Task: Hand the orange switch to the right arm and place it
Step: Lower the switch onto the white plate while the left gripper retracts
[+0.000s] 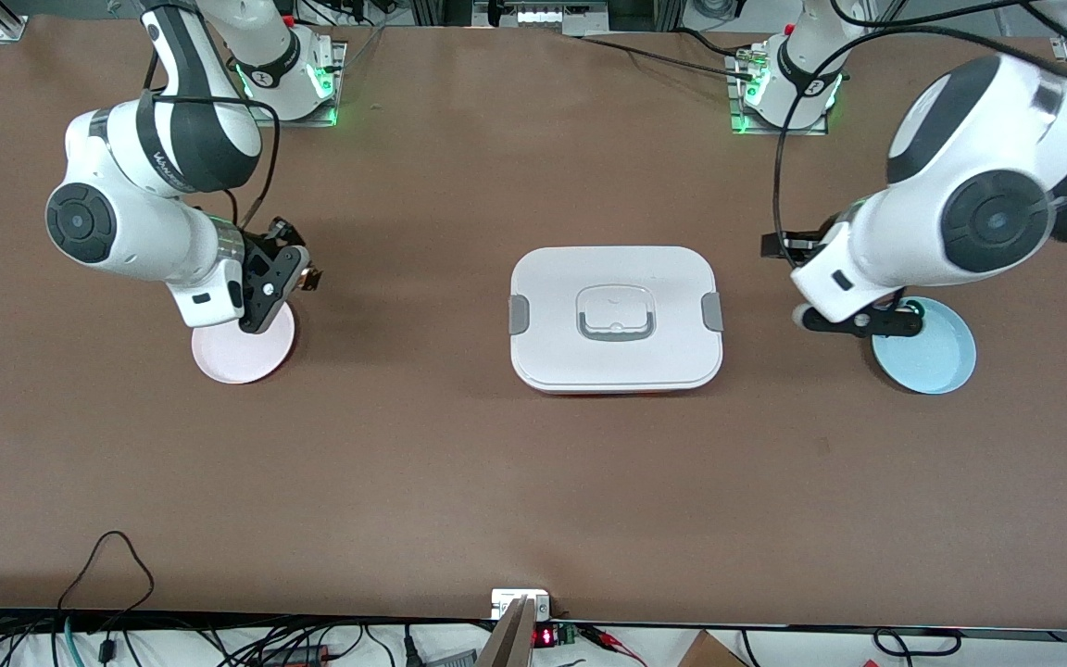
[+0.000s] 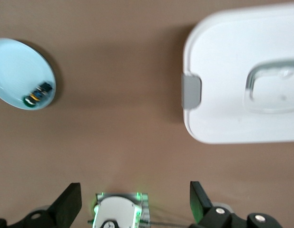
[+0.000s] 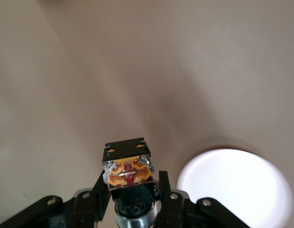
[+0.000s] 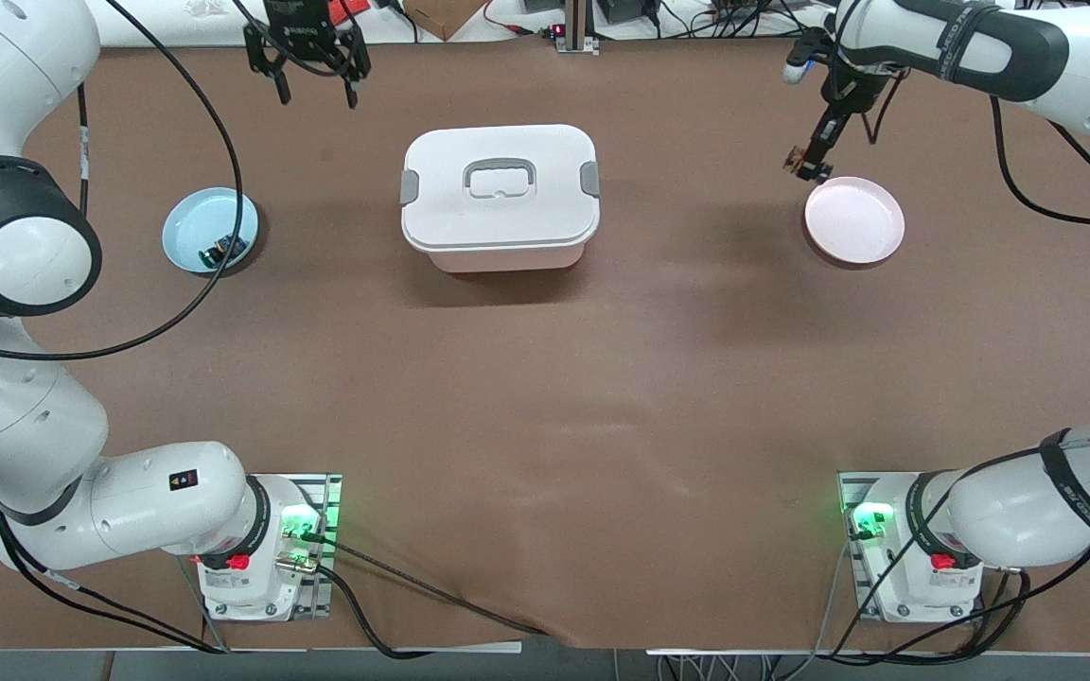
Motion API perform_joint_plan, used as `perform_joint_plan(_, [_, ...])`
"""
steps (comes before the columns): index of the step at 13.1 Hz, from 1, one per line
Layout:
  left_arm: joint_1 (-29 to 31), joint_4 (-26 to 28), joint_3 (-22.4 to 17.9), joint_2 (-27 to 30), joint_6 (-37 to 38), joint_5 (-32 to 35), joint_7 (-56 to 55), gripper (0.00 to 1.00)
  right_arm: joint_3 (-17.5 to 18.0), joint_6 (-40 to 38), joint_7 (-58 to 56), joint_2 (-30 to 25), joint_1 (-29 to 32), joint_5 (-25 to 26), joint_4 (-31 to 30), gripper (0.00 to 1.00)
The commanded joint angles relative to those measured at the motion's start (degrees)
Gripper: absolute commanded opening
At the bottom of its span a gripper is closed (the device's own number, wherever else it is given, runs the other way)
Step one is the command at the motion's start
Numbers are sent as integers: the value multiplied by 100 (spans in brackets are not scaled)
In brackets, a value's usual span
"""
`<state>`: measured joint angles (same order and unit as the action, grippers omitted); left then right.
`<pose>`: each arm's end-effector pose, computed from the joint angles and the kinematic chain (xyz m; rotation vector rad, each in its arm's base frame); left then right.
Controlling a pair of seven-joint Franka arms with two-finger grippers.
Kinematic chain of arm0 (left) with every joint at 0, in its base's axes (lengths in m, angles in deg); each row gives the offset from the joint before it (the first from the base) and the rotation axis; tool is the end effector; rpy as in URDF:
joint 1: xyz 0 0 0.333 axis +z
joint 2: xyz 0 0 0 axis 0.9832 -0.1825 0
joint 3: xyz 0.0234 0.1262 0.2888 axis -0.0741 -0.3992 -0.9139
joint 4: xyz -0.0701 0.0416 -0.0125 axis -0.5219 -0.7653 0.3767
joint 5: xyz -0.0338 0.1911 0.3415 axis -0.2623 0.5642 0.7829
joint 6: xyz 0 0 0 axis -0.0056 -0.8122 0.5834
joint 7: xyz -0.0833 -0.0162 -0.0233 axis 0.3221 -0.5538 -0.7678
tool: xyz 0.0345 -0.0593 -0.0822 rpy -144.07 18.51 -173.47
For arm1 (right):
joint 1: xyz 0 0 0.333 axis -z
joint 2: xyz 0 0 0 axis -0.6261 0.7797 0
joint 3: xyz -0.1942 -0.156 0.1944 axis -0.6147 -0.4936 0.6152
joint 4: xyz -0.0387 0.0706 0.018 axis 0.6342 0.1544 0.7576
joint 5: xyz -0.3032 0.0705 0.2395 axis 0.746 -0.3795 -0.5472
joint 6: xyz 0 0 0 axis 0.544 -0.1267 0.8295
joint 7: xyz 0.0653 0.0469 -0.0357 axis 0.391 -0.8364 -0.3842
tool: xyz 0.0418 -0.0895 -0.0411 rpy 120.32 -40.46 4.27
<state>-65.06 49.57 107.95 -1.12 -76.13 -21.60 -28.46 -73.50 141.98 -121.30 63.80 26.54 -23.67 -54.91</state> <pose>0.6013 -0.1646 0.5275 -3.0398 0.0213 0.5344 0.5681 0.1358 0.3871 -2.5583 -1.5011 0.2517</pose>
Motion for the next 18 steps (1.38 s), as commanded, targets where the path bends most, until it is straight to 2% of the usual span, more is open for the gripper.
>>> perform_joint_plan(1, [-106,-68,-505,518,-196,-60,101,100,53,434,-861,45,263,599,-107,21])
perform_joint_plan(2, [-332,256,-1160,939,-651,-209,136,100,53,610,-1090,54,325,793,-203,21])
perform_joint_plan(4, [-1122,749,-2802,1381,-1006,-971,528,100,53,1179,-1241,62,439,1240,-580,21])
perform_joint_plan(5, [-1239,1143,-3193,1617,-1425,-984,1211,100,53,1479,-1241,89,536,1452,-800,21])
perform_joint_plan(7, [-1319,2108,-3503,2285,-2216,-957,2451,100,53,2068,-1398,133,729,1629,-1178,21])
perform_joint_plan(10, [-1485,2858,-3811,2857,-2492,-966,2615,100,53,2640,-1593,308,888,2093,-1382,21])
perform_joint_plan(12, [-1504,2887,-3760,2912,-2466,-966,2615,100,53,2843,-1610,361,1011,2271,-1487,21])
perform_joint_plan(16, [-1390,2764,-3785,2833,-2378,-1019,2606,100,53,3993,-1602,624,1143,2376,-2093,21])
perform_joint_plan(18, [-1354,2755,-3794,2824,-2326,-1010,2606,100,53,4118,-1610,677,1160,2377,-2199,21])
